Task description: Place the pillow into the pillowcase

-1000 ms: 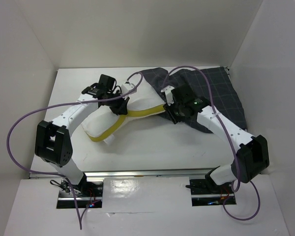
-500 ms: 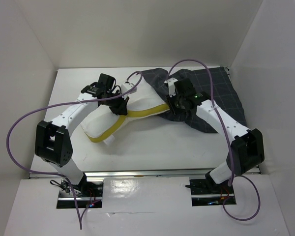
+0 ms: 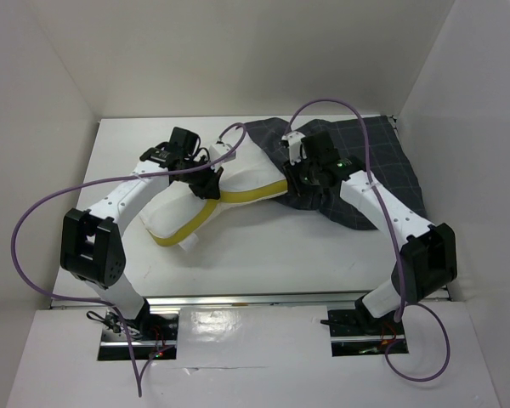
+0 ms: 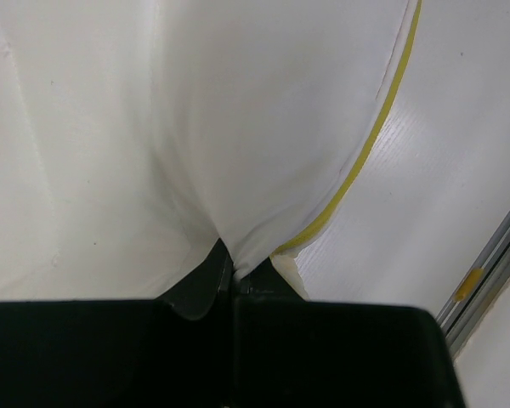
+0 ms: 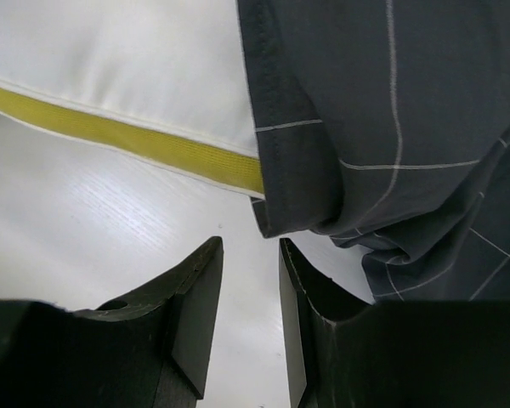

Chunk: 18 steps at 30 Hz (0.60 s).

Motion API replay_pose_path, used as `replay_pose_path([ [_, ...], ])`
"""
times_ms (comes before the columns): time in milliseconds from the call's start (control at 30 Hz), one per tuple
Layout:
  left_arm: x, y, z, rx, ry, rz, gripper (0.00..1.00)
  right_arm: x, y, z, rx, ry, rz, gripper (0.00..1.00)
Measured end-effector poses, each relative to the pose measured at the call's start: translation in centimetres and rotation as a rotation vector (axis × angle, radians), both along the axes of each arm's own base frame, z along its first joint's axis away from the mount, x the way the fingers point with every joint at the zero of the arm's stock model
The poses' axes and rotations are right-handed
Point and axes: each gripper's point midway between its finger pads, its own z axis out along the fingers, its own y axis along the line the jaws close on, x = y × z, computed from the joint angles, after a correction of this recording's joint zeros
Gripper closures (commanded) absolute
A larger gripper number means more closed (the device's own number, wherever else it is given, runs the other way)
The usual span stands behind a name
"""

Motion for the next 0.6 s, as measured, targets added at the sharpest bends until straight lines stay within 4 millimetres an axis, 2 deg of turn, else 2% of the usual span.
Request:
replay_pose_path([
  [233,0.0,0.0,0.0,-0.003,0.001,0.0,1.0,0.7,-0.6,0.1,-0.023,-0.028,-0.036,0.6],
  [433,-0.1,0.0,0.0,-0.003,0.004,-0.001,1.0,1.5,-0.4,-0.9,-0.03,-0.021,-0.05,0.6],
  [500,-0.1,-0.1,-0.1,-0.004,0.005,-0.002,1.0,1.8,-0.4,-1.4,-0.037,-0.014,-0.059,0.66],
  [533,-0.1,-0.1,-0.1,-0.004,0.007,-0.001,1.0,1.9,-0.4,-1.6,-0.04,-0.011,-0.062,0.76],
  [600,-0.2,-0.1,-0.1,-0.005,0.009,0.0,1.0,2.0,-0.3,-1.9,-0.041,-0.008,-0.065,0.89],
])
